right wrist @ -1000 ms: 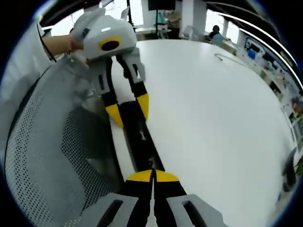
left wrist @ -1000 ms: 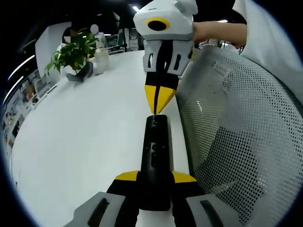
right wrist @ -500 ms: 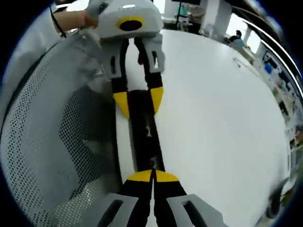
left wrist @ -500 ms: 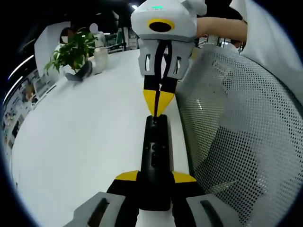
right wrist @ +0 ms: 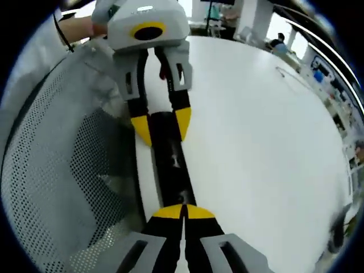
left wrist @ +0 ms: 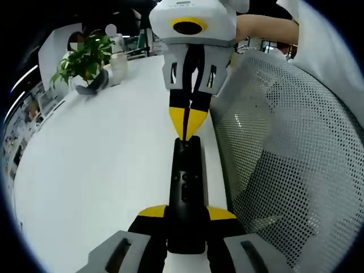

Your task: Press the specified remote control buttons in sequence, fully releasing each button before pressing the next.

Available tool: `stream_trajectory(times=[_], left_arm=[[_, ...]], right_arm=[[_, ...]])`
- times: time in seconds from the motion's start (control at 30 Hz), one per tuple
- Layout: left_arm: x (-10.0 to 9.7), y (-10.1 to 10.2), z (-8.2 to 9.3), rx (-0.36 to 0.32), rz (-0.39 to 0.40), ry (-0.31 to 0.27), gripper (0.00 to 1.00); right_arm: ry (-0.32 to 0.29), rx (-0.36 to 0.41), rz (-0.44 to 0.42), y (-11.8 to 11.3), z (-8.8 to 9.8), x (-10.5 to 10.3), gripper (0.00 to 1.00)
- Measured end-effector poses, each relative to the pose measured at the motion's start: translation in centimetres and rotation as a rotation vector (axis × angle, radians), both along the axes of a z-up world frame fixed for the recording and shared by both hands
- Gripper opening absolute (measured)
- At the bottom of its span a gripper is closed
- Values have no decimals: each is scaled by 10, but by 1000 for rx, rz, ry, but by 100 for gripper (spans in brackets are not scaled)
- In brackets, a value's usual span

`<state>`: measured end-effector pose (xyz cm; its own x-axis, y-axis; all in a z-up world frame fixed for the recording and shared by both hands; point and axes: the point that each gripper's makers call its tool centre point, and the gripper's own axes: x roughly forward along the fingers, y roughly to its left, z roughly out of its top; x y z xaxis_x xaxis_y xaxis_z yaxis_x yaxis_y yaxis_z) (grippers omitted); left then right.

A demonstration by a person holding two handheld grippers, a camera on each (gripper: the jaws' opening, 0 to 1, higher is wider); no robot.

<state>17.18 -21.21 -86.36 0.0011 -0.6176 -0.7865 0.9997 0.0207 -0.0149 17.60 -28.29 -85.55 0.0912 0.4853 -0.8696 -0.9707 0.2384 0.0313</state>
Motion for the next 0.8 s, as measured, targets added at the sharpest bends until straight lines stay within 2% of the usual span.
stream_trajectory(times=[0.1,0.23,0.33,0.5,0.8], left_arm=[[0,1,0,7,3,1,24],[0,0,-1,19,-9,-7,24],[0,-1,-1,57,-27,-11,24],[0,0,-1,65,-26,-7,24],[0,0,-1,63,-15,-3,24]], right_arm=[[-30,61,-57,0,1,1,0],[-75,103,-85,-1,1,-1,0],[-44,77,-87,1,2,0,0],[-10,53,-53,-1,3,-5,0],[-14,51,-4,11,5,-7,0]])
